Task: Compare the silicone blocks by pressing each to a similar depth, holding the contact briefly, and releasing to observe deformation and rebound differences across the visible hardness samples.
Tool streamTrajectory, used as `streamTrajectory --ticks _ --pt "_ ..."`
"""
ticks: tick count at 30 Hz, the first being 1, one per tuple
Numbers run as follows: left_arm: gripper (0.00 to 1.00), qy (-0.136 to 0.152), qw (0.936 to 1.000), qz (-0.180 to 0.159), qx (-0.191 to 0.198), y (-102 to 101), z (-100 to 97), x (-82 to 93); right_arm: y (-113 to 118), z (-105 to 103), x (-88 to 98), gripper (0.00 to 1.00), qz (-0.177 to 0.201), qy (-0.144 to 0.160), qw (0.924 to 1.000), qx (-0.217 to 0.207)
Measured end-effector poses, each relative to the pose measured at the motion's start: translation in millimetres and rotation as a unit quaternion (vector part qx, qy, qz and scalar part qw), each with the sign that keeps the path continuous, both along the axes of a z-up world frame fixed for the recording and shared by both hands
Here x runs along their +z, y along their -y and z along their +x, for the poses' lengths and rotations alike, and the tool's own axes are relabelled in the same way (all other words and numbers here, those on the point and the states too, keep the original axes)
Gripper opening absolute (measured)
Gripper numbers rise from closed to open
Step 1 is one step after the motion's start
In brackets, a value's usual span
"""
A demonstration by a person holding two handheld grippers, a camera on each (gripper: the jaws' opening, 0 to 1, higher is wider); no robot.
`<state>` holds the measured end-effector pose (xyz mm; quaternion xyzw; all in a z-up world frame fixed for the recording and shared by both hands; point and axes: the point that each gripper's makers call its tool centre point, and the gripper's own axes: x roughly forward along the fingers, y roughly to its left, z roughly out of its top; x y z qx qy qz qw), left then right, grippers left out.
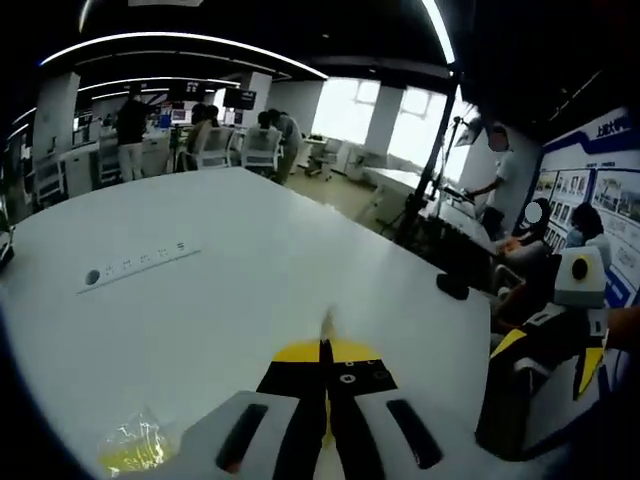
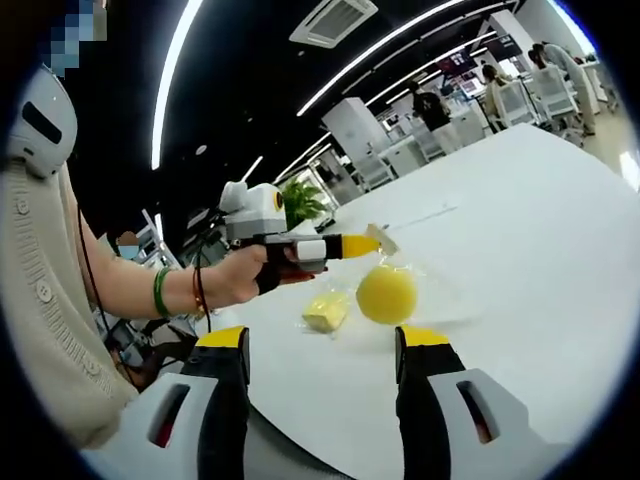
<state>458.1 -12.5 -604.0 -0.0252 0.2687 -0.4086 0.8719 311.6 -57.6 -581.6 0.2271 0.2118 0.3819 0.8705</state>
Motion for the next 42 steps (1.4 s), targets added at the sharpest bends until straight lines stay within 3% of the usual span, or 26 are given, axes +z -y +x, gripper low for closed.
streamTrajectory --ticks 16,25,28,31,33,40,42 --pt "0.00 0.041 0.9990 -0.009 0.015 -48.4 -27.8 41.5 -25.5 -10.7 29.9 0.54 -0.040 0.041 0.9977 0.037" --pt "0.00 0.063 0.9968 -0.038 0.032 -87.2 -40.5 80.6 -49.3 -6.7 46.0 0.55 -0.084 0.074 0.9911 0.072" --pt "0.00 0.072 0.9957 -0.046 0.036 -99.9 -43.3 94.9 -57.2 -2.6 51.2 0.56 -0.103 0.087 0.9870 0.086" --pt "0.00 0.056 0.9941 -0.083 0.042 -109.2 -47.9 110.5 -63.8 3.6 56.7 0.57 -0.120 0.100 0.9826 0.100" --pt "0.00 0.062 0.9930 -0.088 0.048 -119.1 -49.4 119.6 -69.1 8.8 60.8 0.59 -0.135 0.106 0.9788 0.112" --pt "0.00 0.087 0.9909 -0.096 0.036 -139.6 -57.1 149.7 -89.4 37.0 87.7 0.64 -0.180 0.147 0.9582 0.167" --pt "0.00 0.090 0.9902 -0.100 0.037 -143.4 -60.6 154.9 -98.1 48.1 94.6 0.64 -0.205 0.160 0.9466 0.190"
